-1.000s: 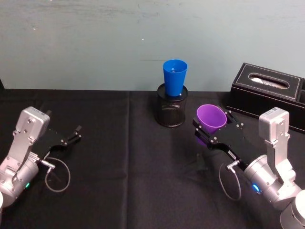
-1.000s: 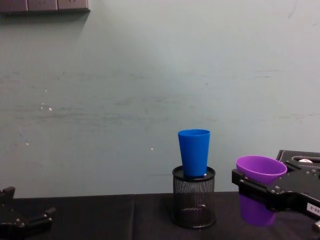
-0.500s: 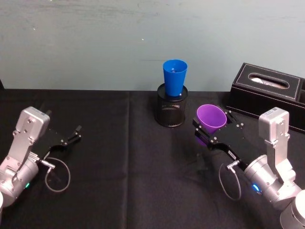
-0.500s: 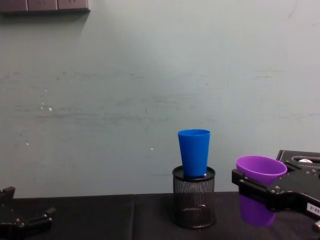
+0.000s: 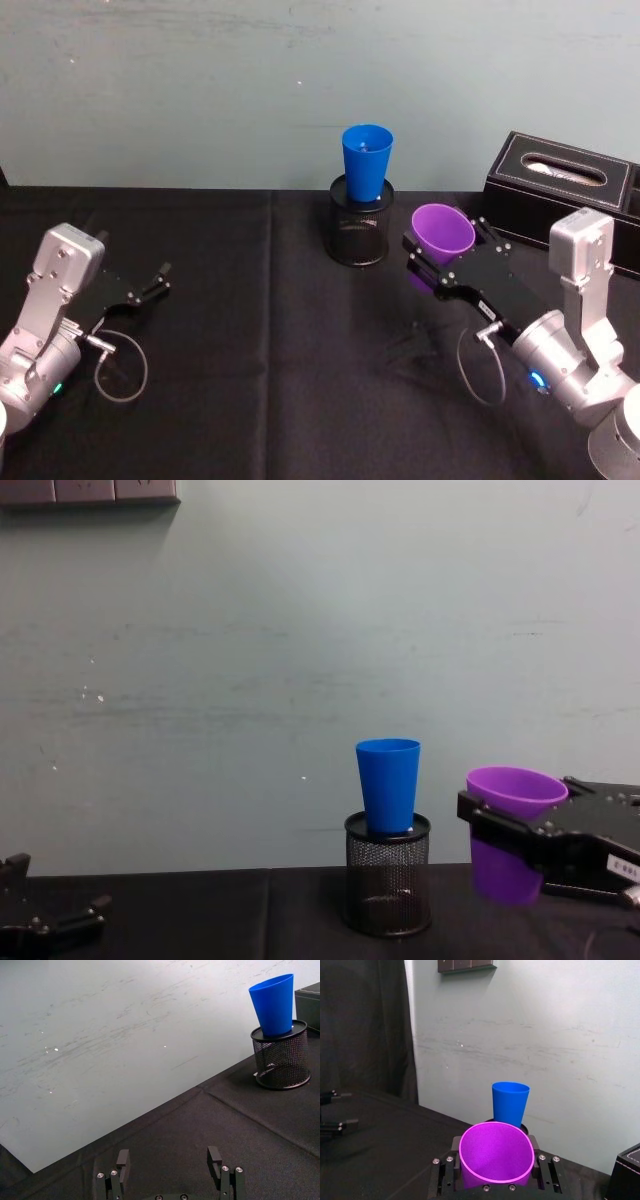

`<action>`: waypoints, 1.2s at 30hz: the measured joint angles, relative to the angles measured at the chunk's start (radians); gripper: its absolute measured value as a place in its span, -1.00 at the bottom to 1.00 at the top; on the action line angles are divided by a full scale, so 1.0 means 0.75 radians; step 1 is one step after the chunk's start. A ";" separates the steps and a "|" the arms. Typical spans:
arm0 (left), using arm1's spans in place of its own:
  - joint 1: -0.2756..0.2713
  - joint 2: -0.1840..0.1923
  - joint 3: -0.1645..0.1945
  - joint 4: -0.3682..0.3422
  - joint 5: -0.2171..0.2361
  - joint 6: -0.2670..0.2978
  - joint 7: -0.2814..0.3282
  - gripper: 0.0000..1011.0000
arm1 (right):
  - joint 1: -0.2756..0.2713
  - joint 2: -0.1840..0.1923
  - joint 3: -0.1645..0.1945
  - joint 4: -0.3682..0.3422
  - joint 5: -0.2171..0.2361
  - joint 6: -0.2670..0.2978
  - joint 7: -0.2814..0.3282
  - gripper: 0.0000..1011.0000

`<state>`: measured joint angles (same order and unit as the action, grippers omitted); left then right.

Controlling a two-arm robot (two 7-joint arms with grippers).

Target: Pick up one cup with a gripper and tap it against the other cup.

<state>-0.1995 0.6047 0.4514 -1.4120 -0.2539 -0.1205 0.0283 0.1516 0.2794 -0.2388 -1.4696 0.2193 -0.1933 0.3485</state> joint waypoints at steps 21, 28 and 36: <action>0.000 0.000 0.000 0.000 0.000 0.000 0.000 1.00 | 0.202 -0.065 -0.037 0.143 0.024 0.092 -0.011 0.50; 0.000 0.000 0.000 0.000 0.000 0.000 0.000 1.00 | 0.284 -0.091 -0.062 0.234 0.020 0.088 0.005 0.50; 0.000 0.000 0.000 0.000 0.000 0.000 0.000 1.00 | 0.378 -0.116 -0.092 0.362 0.005 0.059 0.028 0.50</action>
<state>-0.1995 0.6047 0.4514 -1.4120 -0.2539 -0.1205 0.0283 0.4350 0.1926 -0.3078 -1.1979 0.2229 -0.1495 0.3692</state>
